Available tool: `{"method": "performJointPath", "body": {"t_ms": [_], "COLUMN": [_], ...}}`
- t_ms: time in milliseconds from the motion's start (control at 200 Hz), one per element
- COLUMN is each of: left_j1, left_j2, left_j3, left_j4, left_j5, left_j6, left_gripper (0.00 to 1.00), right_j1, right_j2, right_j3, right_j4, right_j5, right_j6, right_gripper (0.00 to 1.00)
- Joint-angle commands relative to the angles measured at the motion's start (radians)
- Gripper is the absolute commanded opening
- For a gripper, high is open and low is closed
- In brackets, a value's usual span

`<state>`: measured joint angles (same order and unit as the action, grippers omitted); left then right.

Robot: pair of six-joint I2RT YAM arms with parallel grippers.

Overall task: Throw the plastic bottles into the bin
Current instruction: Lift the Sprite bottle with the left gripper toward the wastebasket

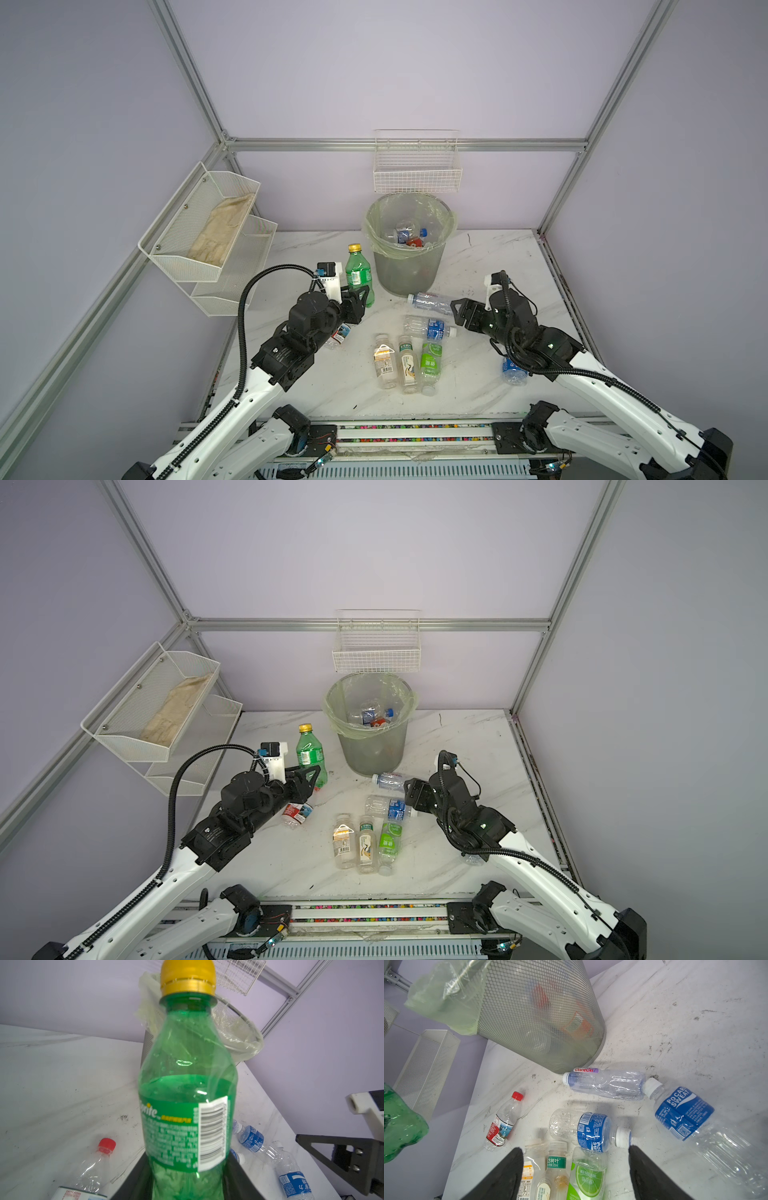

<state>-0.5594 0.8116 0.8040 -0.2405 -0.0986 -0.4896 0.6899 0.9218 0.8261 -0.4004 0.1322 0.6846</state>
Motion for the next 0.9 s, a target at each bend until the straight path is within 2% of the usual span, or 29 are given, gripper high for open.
{"method": "performJointPath", "body": {"t_ms": [0,510,710,895], "left_j1": [-0.009,-0.010,-0.011,-0.011], "left_j2": [-0.051,-0.261,-0.198,-0.042], "left_j3": [-0.002,-0.040,0.001,0.100], "left_j4": [0.099,0.206,0.206,0.249], "left_j5": [0.036,-0.074,-0.078,-0.082], "left_j6": [0.032,0.091,0.104,0.141], "left_gripper": [0.44,0.42,0.42,0.42], "right_j1": [-0.001,-0.001,-0.001,-0.002], "right_j2": [-0.009,-0.010,-0.006,-0.011], "right_j3": [-0.014,-0.019,-0.015,-0.008], "right_j4": [0.012,0.015,0.020,0.015], "right_j5": [-0.003,-0.009,-0.014,-0.013], "right_j6": [0.015,0.026,0.029,0.033], "right_gripper": [0.81,0.81,0.81,0.80]}}
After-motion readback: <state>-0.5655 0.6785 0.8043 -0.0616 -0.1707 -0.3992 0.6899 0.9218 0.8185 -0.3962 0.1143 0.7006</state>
